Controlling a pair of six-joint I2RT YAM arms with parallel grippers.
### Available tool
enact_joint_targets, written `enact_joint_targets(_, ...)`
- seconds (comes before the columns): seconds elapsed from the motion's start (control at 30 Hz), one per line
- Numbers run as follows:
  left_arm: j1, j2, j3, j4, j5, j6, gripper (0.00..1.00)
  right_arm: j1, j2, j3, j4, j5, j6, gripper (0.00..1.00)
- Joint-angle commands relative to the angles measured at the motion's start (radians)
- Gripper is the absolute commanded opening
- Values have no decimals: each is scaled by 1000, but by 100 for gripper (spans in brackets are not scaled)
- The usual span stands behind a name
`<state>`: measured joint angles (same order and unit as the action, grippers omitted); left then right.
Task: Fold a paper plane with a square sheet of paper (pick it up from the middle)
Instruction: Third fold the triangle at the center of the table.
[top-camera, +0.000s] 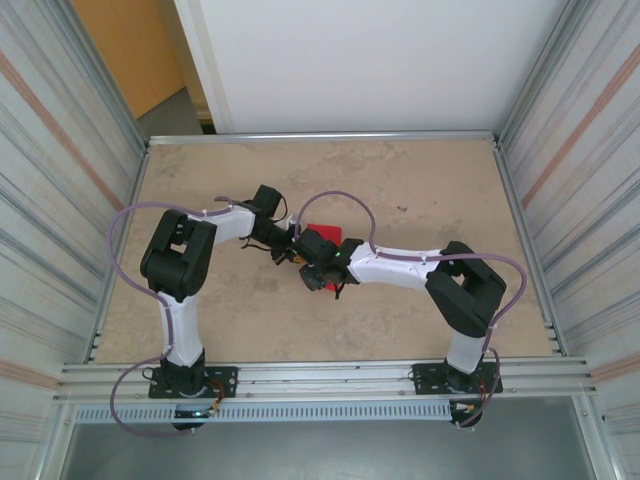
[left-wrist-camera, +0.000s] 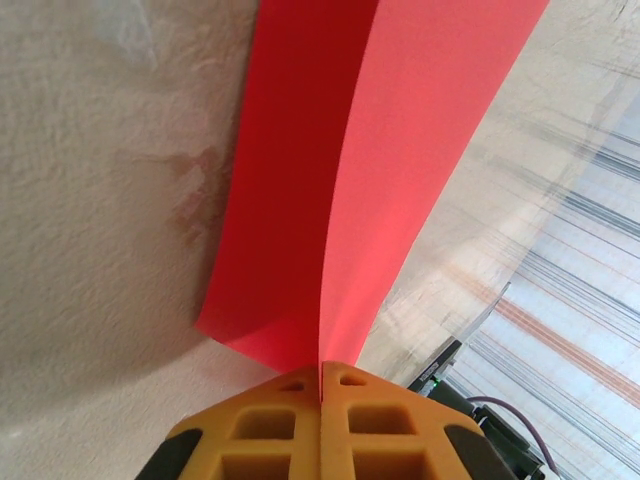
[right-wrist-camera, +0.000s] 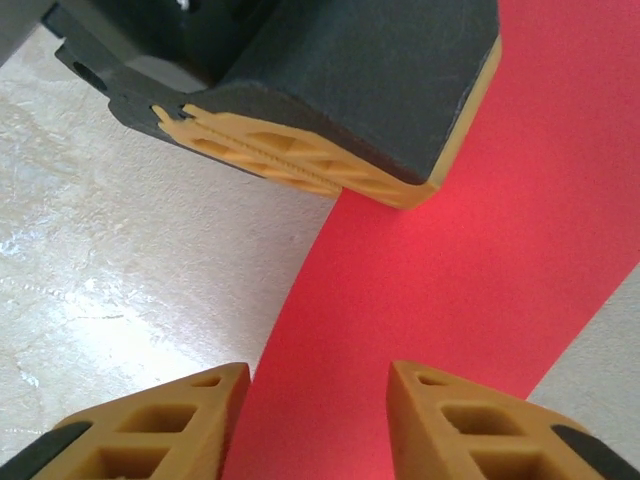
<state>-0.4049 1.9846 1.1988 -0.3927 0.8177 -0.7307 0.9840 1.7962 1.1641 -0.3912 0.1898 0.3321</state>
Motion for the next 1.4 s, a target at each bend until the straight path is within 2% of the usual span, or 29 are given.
enact_joint_targets(0.0,8,-18,28,-35,-9,6,5,-13,-51,-21,-20,13,-4,35)
enact_joint_targets(0.3,9,-19,26,-41,-15,10,7,-33,-61,-31,-18,-53,-7,12)
enact_joint_targets(0.47,35,-67,1,-38,-30,11,17,-64,-67,-53,3,-145,2,1)
enact_joint_targets(0.63,108,-149,-56,-30,-64,21,32,-121,-94,-108,83,-344,16,0)
enact_joint_targets(0.77,131,-200,-67,-1,-64,31,35,-161,-95,-146,145,-506,36,1)
enact_joint_targets(0.9,101,-184,-44,42,-39,27,33,-173,-74,-152,165,-577,45,1)
enact_joint_targets(1.1,12,-69,32,41,-36,28,26,-176,-49,-153,184,-633,63,1)
enact_joint_targets(1.37,-36,66,151,-56,-76,69,22,-193,-49,-177,206,-655,85,2)
